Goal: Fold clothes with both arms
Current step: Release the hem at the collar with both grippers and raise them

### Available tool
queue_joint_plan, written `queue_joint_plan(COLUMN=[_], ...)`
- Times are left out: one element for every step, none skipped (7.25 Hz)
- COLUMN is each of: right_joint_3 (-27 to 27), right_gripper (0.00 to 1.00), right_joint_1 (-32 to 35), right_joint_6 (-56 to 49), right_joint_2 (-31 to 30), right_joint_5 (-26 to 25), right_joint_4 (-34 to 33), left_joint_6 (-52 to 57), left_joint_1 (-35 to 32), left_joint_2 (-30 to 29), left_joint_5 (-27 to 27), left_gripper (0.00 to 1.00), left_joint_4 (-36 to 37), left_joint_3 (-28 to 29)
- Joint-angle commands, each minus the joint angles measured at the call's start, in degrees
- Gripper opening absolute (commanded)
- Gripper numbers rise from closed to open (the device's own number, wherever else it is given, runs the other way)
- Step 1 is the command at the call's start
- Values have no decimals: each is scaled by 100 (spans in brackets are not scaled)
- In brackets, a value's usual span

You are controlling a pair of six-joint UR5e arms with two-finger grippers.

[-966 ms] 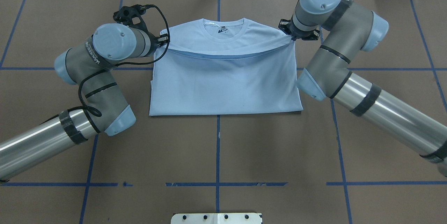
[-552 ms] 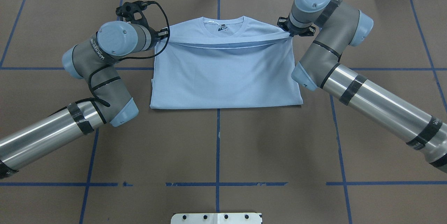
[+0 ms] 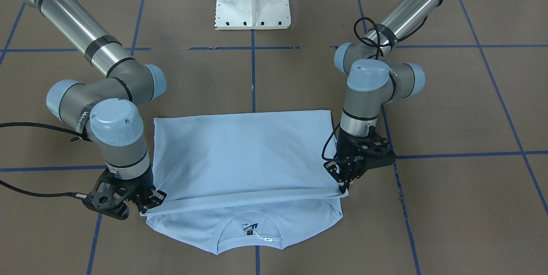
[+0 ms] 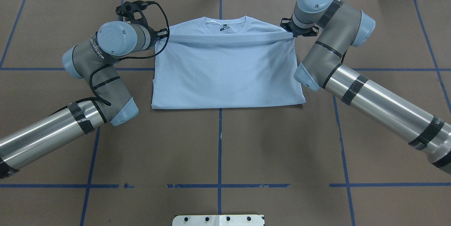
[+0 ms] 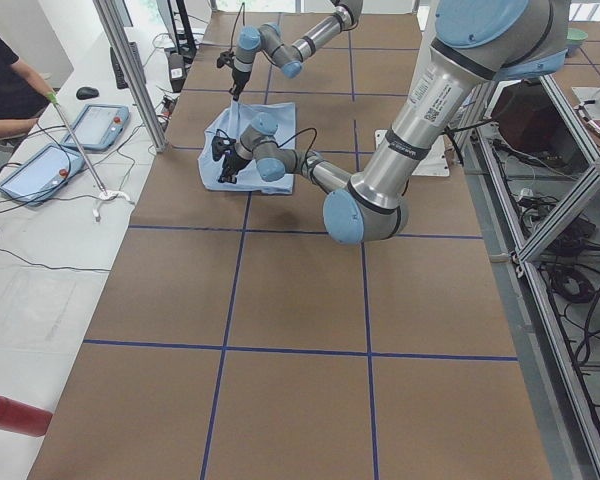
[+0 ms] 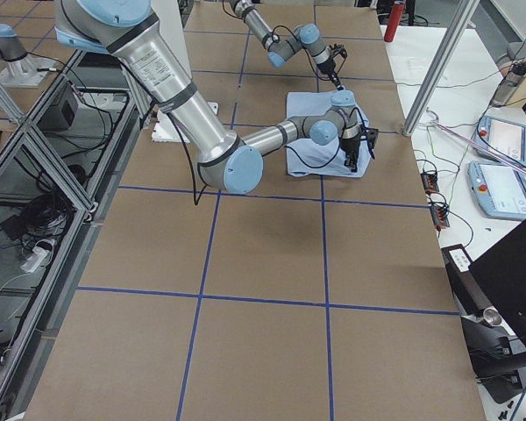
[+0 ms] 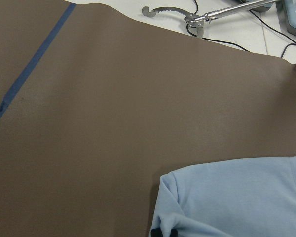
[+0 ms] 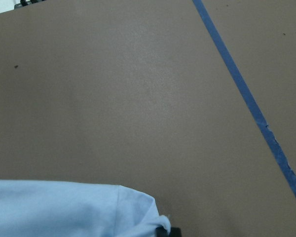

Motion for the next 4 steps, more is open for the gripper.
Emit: queue_joint_plan(right_joint_3=[-3, -3, 6, 6], right_gripper=[0, 0, 0, 17], right_joint_1=[-24, -33, -25, -33], right_joint_6=[-3, -3, -3, 5], right_joint_2=[29, 20, 20, 37], right_joint_5=[-1, -1, -1, -1], right_joint_4=[1, 1, 1, 1], left_joint_6=[2, 2, 2, 11], left_joint_1=[-30, -30, -30, -47], left_joint_2=[8, 9, 9, 9], left_joint_5=[-8, -8, -8, -17], left_gripper=[14, 22, 35, 38], left_joint_4=[-6, -6, -6, -6], left_joint_3=[2, 2, 2, 2])
